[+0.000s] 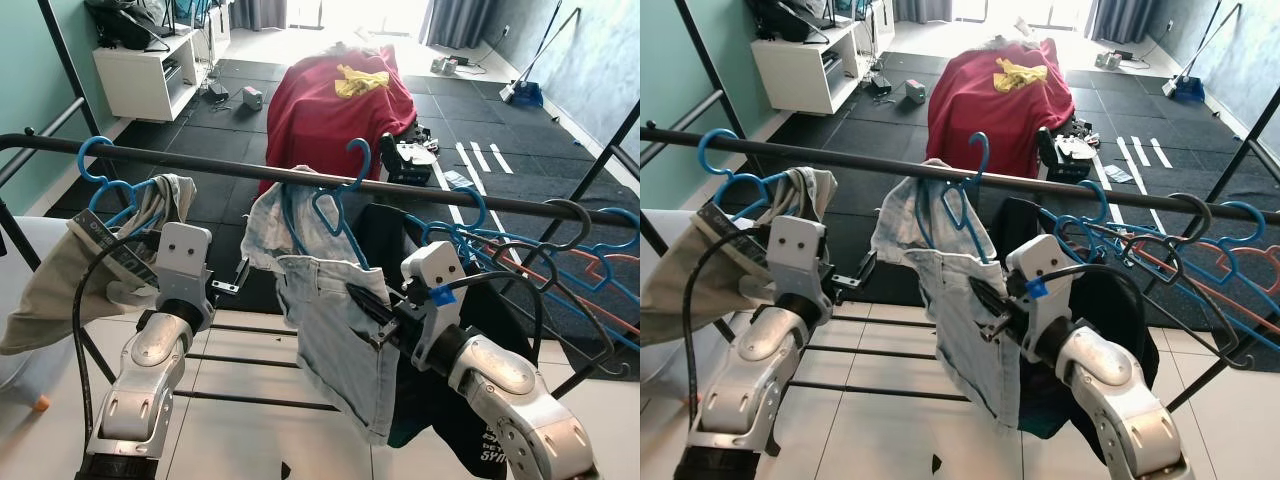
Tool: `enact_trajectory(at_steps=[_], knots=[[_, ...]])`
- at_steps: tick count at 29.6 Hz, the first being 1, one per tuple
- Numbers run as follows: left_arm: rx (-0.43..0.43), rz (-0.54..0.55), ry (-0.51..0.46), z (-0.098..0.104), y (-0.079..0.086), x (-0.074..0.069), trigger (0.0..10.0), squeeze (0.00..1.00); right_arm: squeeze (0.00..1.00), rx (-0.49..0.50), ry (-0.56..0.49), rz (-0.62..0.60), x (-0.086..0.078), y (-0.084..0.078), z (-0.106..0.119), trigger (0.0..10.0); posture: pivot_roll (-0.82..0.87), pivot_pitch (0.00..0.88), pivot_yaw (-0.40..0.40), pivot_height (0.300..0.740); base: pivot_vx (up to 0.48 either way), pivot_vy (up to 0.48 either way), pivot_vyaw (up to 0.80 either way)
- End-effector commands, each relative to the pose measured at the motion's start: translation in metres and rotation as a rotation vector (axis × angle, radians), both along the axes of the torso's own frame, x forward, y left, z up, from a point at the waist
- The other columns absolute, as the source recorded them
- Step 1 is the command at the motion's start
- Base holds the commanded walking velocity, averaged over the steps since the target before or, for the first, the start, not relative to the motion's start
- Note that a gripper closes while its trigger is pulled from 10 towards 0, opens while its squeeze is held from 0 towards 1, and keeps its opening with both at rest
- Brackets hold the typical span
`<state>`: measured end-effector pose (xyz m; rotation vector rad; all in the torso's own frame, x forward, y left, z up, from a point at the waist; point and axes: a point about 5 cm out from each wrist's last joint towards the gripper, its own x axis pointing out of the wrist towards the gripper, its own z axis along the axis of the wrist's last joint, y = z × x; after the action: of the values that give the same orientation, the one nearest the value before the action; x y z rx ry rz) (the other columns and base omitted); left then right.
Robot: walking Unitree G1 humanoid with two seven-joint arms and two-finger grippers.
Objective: Hang hanger
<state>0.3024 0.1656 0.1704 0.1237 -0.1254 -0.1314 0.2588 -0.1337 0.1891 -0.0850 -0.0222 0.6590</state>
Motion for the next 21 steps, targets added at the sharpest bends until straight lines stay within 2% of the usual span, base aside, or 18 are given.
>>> enact_trajectory(at_steps=[1, 4, 7, 21], knots=[[0.009, -0.010, 0.033, -0.006, -0.002, -0.001, 10.0, 0.00, 0.00, 0.038, -0.128, 0.010, -0.005, -0.001, 0.023, 0.0, -0.07, 0.090, -0.062, 0.740, -0.289, 0.000, 0.00], [0.011, -0.019, 0.041, -0.009, -0.003, -0.002, 10.0, 0.00, 0.00, -0.068, -0.030, 0.114, -0.018, -0.003, 0.005, 0.0, -0.07, 0.092, -0.065, 0.740, -0.301, 0.000, 0.00], [0.014, -0.020, 0.048, -0.010, -0.001, -0.003, 10.0, 0.00, 0.00, -0.111, 0.015, 0.149, -0.025, -0.006, -0.004, 0.0, -0.07, 0.092, -0.065, 0.740, -0.310, 0.000, 0.00], [0.012, -0.052, 0.042, -0.009, -0.002, -0.002, 10.0, 0.00, 0.00, -0.165, 0.045, 0.152, -0.029, -0.013, -0.010, 0.0, -0.07, 0.086, -0.058, 0.740, -0.301, 0.000, 0.00]])
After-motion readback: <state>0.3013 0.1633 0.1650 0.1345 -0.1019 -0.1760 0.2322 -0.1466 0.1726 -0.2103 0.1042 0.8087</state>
